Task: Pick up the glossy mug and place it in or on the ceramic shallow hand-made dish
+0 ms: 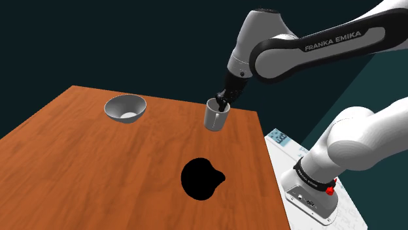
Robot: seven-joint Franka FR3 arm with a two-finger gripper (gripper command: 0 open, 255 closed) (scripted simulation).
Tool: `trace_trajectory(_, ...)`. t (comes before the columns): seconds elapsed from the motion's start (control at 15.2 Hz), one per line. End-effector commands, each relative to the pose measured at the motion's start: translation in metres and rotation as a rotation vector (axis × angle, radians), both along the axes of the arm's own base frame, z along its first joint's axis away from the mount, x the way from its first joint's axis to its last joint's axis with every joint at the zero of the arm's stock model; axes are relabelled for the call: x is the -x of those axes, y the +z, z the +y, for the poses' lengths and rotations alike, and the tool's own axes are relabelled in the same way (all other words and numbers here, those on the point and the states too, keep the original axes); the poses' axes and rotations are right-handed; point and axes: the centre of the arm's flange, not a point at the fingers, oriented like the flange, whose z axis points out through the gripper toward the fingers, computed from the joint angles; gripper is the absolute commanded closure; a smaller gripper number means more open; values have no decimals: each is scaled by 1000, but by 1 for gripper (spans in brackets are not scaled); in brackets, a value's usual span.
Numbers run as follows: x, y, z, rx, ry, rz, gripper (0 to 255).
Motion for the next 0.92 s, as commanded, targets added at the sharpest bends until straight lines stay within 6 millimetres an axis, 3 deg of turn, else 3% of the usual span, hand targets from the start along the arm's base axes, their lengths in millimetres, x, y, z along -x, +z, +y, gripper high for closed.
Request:
trace_trajectory(0.0, 1, 11, 0, 0, 0, 0, 255)
trace_trajectory(0.66, 1, 64, 0, 0, 0, 0, 255)
trace_trajectory(0.86, 25, 67, 31, 0, 0, 0, 255)
